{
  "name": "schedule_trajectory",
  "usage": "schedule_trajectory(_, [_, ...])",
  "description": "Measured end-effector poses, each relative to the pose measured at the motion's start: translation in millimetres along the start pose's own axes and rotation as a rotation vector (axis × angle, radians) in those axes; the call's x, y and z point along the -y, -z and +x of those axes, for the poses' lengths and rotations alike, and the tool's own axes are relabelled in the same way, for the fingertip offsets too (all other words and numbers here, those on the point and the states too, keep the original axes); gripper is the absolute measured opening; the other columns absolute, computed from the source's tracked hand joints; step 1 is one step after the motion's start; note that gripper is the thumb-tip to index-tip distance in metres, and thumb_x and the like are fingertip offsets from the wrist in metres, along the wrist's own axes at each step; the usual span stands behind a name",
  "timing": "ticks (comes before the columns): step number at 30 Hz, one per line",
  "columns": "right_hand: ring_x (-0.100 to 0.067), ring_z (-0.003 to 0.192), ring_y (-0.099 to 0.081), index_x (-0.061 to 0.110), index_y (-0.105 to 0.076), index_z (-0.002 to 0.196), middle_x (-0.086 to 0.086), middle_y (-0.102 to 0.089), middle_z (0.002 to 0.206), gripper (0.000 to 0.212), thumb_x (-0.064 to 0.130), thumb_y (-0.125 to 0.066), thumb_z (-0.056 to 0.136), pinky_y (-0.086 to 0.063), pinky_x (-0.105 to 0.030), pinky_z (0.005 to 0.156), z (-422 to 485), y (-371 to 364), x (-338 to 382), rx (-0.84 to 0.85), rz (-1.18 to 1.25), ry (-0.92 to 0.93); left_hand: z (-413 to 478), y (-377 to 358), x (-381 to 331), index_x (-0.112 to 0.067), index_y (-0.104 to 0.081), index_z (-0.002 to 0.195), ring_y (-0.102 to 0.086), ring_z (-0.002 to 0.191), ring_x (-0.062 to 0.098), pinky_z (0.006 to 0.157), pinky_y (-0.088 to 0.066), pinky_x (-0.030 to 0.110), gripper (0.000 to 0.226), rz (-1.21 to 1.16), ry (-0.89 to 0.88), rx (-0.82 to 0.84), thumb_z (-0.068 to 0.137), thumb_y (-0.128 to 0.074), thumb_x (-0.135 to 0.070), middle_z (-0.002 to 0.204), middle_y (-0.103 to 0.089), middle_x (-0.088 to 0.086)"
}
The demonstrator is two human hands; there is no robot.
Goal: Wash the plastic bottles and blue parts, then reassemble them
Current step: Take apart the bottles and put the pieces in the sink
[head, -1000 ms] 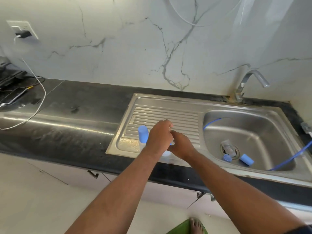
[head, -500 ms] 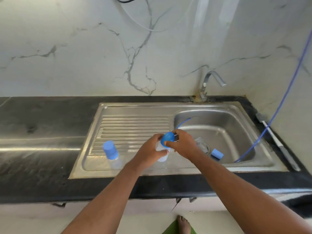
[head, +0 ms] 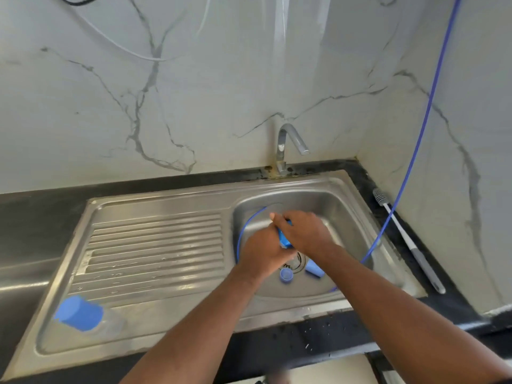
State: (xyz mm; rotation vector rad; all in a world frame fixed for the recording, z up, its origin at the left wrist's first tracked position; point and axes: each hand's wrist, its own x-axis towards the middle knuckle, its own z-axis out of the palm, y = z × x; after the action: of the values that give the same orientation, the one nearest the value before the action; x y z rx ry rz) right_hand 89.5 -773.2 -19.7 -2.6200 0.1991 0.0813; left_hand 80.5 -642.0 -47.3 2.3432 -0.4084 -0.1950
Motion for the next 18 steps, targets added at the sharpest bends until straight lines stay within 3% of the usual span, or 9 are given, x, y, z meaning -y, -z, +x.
schedule_trajectory(3, [-0.023,0.061,-0.055,0.017,-0.046,0.056,0.000,-0.051,0.055,0.045,0.048,-0.047,0.089,-0.041,-0.031,0.054,14.1,12.0,-22.5,-0.097,0.004,0.076,22.4,-7.1,-11.5,-0.029,-0.067,0.101,-0.067,0.079,0.005,0.072,-0.055,0.028,0.034,-0.059,0.052,0.082,0.074,-0.076,-0.049,0.083,-0.072,-0.010])
schedule_trajectory(7, [-0.014,0.048,-0.034,0.017,-0.034,0.051,-0.007,-0.038,0.049,0.040,0.049,-0.038,0.076,-0.034,-0.037,0.049,33.7,20.7,-49.2,-0.075,0.167,0.268,43.0,-5.0,-21.5,-0.032,-0.067,0.084,-0.068,0.071,0.000,0.067,-0.052,0.020,0.016,-0.167,0.096,0.235,0.077,-0.081,-0.036,0.074,-0.072,-0.011])
schedule_trajectory(9, [-0.011,0.052,-0.031,0.014,-0.038,0.054,-0.013,-0.040,0.054,0.038,0.045,-0.041,0.076,-0.034,-0.040,0.050,45.6,22.1,-58.4,-0.026,0.315,0.306,48.2,-5.4,-23.4,-0.025,-0.068,0.082,-0.070,0.065,0.006,0.065,-0.054,0.023,0.014,-0.252,0.125,0.288,0.080,-0.081,-0.030,0.070,-0.074,-0.005])
schedule_trajectory(13, [-0.013,0.061,-0.045,-0.001,-0.057,0.067,-0.022,-0.055,0.068,0.047,0.044,-0.043,0.075,-0.041,-0.039,0.057,60.4,19.8,-72.5,0.155,0.495,0.233,52.7,-8.7,-18.7,-0.012,-0.069,0.086,-0.070,0.063,0.014,0.065,-0.055,0.026,0.015,-0.319,0.144,0.357,0.083,-0.078,-0.023,0.069,-0.073,0.001])
schedule_trajectory(18, [-0.008,0.047,-0.047,0.008,-0.070,0.088,0.007,-0.054,0.057,0.037,0.038,-0.054,0.101,-0.039,-0.025,0.050,70.3,3.3,-87.8,0.183,0.604,0.041,70.8,-17.7,10.5,-0.020,-0.067,0.094,-0.072,0.078,0.019,0.079,-0.057,0.041,0.040,-0.244,0.250,0.324,0.070,-0.082,-0.048,0.082,-0.075,0.000])
